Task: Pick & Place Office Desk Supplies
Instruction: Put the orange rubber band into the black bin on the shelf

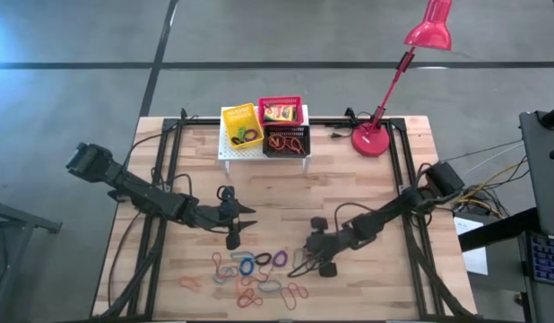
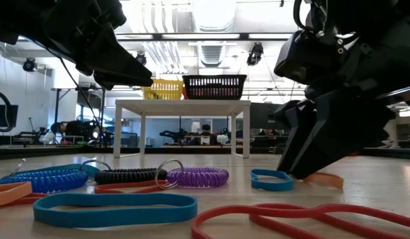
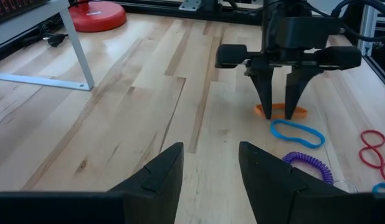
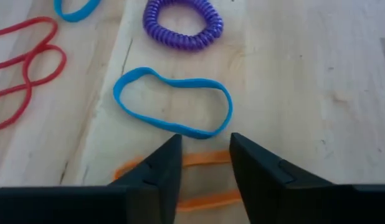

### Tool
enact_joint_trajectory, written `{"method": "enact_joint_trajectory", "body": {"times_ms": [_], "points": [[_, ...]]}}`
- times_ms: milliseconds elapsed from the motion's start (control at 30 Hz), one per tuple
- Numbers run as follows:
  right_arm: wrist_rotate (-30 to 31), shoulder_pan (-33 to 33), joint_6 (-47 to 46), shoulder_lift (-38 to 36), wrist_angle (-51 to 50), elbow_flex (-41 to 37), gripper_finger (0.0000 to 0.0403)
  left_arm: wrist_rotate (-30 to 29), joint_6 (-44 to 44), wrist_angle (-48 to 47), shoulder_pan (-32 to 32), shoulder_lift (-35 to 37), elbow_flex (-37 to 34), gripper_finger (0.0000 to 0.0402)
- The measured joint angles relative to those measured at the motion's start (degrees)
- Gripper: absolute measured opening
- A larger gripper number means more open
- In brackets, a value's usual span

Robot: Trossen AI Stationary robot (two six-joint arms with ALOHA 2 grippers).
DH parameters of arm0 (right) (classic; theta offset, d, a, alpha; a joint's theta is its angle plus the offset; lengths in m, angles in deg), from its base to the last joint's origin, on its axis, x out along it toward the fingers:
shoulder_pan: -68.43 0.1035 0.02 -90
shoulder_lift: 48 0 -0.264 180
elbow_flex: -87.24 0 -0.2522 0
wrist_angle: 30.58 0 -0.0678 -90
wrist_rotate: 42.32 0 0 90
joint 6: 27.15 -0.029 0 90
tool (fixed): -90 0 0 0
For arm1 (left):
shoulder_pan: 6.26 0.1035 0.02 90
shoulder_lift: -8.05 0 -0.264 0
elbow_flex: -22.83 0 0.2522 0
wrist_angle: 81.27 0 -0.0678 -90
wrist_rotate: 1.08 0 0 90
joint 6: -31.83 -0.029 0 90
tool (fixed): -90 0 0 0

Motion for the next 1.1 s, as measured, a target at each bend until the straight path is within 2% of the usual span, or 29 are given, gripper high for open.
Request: {"method": "enact_joint_trajectory", "body": {"times_ms": [233, 333, 500, 767, 967, 1100], "points": [[0.23, -0.07, -0.07, -0.51, -1.03, 0.20, 0.0031, 0.00, 0.00, -0.01, 0.00, 0.00, 0.00, 0.0163], [-0.36, -0.04, -0.06, -1.43, -1.77, 0.37, 0.0012, 0.00, 0.00, -0.02, 0.00, 0.00, 0.00, 0.0163], [-0.98, 0.16, -0.18, -4.57, -2.53, 0.45, 0.0011, 0.00, 0.00, -0.01, 0.00, 0.00, 0.00, 0.0163], [1.31, 0.09, 0.32, -10.08, -3.00, 0.70, 0.0011, 0.00, 0.00, -0.03, 0.00, 0.00, 0.00, 0.0163], [2.58, -0.25, -7.92, -10.86, -10.12, 0.66, 0.0017, 0.00, 0.01, -0.02, 0.00, 0.00, 0.00, 0.0163], [2.18, -0.72, -13.93, -9.27, -11.62, 0.33, 0.0052, 0.00, 0.00, -0.03, 0.00, 0.00, 0.00, 0.0163]]}}
